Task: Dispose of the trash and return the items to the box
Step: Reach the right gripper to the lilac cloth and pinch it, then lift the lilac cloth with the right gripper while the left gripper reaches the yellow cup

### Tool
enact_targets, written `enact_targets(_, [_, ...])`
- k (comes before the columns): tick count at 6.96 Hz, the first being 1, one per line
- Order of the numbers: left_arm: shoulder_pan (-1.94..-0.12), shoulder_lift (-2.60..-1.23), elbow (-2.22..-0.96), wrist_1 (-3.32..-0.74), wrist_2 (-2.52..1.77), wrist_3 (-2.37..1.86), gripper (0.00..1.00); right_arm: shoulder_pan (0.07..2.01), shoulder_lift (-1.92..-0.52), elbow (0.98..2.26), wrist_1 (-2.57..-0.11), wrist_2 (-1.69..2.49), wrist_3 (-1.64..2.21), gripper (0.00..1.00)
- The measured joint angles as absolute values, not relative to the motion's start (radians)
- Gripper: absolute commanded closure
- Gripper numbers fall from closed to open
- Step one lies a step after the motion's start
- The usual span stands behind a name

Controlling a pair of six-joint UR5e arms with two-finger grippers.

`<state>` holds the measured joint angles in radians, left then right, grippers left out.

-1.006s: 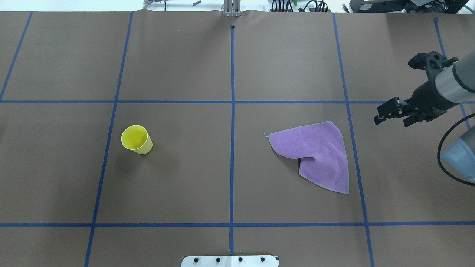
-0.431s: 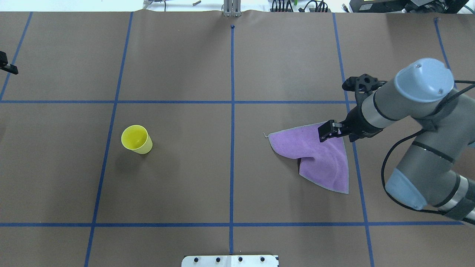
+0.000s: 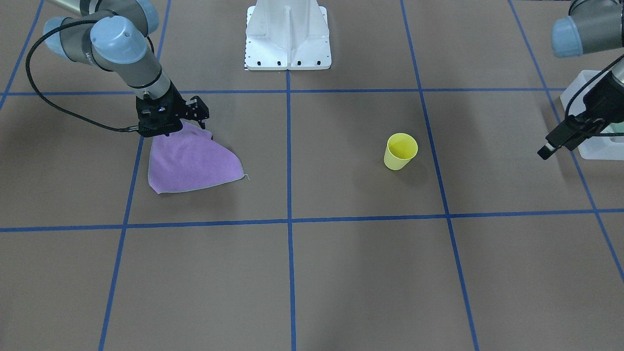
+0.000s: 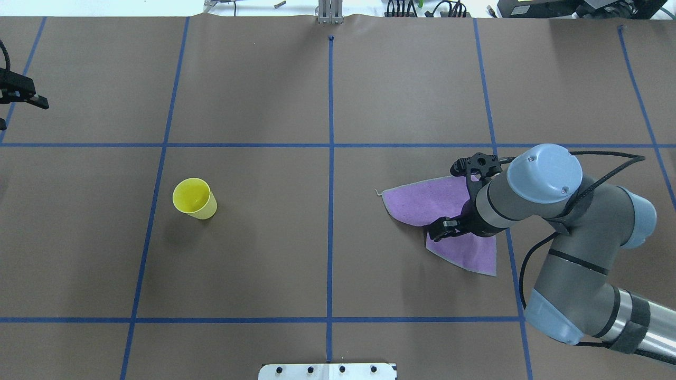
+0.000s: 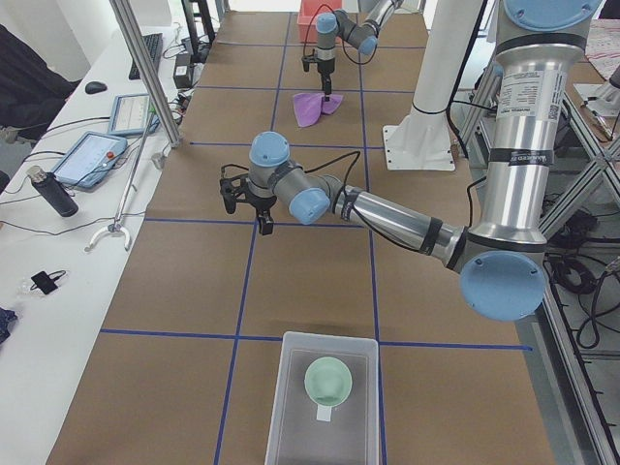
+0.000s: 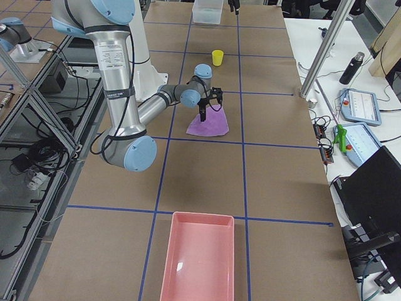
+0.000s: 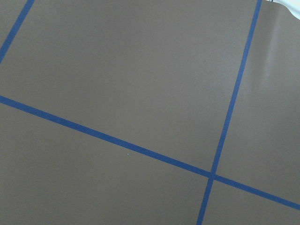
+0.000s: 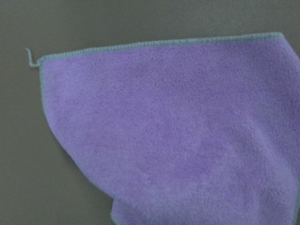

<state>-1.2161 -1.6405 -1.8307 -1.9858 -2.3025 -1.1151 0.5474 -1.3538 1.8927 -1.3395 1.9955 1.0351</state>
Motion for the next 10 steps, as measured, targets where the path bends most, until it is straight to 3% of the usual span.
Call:
enact_targets(1, [-1.21,-1.645,-1.829,-1.986,-2.302,-1.116,0.01,0.532,-1.352,1.878,-1.34,1.989,1.034,0.33])
enact_targets(2, [-1.204,-1.648,-1.828,-1.986,-2.301,-1.117,0.01,0.528,-1.349,1.864,-1.341,1.984,1.033,0.99])
enact_targets(7, [-1.158,-1.649,-1.823,-1.989,-2.272,-1.116,0.01,0.586,-1.341,1.883,-1.389,1.974,1.005,1.0])
enact_targets(10, [-1.074,-1.662,-1.834,-2.032,-2.261,-1.18,0.01,0.65,-1.343,2.018,-1.499,1.969,1.015,1.0])
